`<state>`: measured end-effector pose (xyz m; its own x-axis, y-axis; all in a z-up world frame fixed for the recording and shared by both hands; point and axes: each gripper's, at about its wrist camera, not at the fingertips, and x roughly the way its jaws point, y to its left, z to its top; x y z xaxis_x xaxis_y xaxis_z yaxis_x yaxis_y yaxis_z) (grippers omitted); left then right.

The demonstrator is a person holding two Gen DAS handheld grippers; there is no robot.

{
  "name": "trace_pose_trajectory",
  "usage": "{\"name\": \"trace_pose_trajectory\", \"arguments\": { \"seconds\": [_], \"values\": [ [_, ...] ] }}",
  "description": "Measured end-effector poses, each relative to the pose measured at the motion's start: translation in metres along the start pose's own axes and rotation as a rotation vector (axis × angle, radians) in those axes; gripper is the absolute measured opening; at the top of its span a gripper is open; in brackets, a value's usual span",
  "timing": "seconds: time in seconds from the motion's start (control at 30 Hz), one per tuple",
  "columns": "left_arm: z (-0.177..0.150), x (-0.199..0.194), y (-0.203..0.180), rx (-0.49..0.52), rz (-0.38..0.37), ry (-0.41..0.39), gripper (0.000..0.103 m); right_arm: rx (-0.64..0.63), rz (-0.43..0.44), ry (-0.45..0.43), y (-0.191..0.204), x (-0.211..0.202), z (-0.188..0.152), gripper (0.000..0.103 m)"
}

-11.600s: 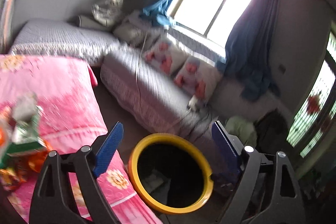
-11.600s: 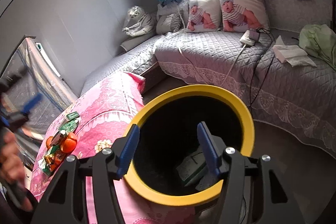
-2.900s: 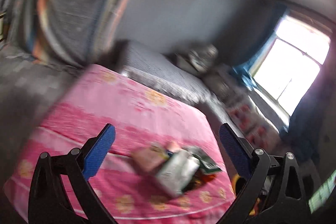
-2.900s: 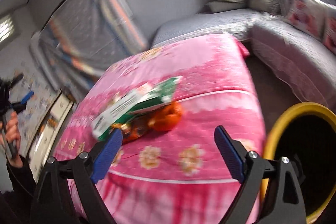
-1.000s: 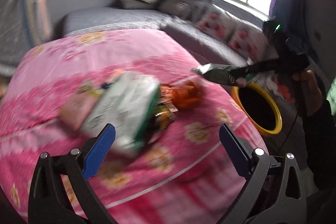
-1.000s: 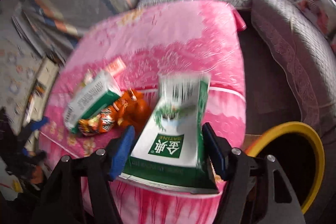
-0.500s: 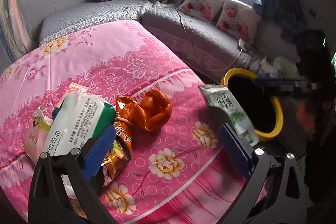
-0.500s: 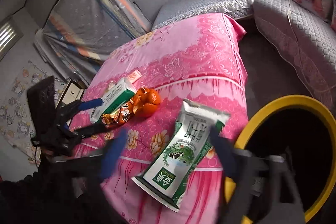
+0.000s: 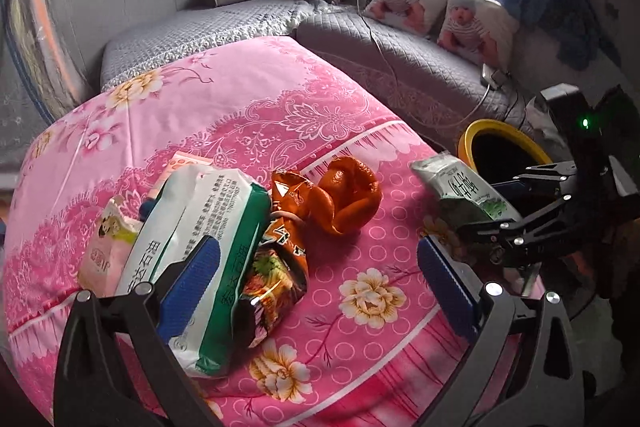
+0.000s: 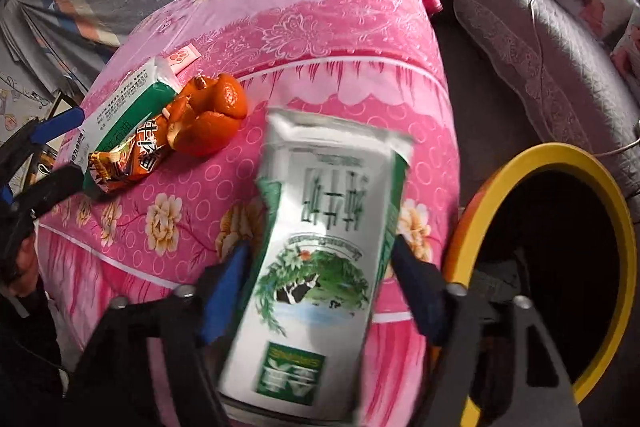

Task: Collect trash
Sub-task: 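Lift the milk carton off the bed with the right tool, then grasp the two tangerines with the left tool while the right tool holds the carton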

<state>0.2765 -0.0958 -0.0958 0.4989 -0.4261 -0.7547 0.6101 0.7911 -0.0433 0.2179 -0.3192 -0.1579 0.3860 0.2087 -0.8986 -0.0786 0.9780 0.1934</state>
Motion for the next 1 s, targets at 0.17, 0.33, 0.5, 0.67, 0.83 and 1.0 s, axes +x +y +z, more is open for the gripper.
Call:
{"name": "trace_pose_trajectory", "arguments": {
  "seconds": [0.17, 0.33, 0.5, 0.67, 0.83, 1.0],
  "values": [
    [0.012, 0.016, -0.016, 0.067, 0.018, 0.013, 0.094, -0.016, 0.018, -0.028, -0.004, -0.001, -0.005, 0.052],
    [0.028, 0.045, -0.033, 0.133, 0.015, 0.087, 0.079, 0.065, 0.113, -0.106, -0.034, -0.027, -0.018, 0.051],
    [0.038, 0.073, -0.055, 0.193, 0.023, 0.145, 0.075, 0.164, 0.175, -0.219, -0.07, -0.066, -0.047, 0.051],
    [0.039, 0.1, -0.056, 0.191, 0.085, 0.192, 0.06, 0.217, 0.191, -0.269, -0.089, -0.09, -0.077, 0.051],
    [0.042, 0.102, -0.044, 0.151, 0.121, 0.175, 0.029, 0.239, 0.217, -0.321, -0.094, -0.111, -0.093, 0.052],
    [0.045, 0.069, -0.034, 0.08, 0.047, 0.094, 0.026, 0.245, 0.253, -0.349, -0.092, -0.123, -0.095, 0.052]
  ]
}}
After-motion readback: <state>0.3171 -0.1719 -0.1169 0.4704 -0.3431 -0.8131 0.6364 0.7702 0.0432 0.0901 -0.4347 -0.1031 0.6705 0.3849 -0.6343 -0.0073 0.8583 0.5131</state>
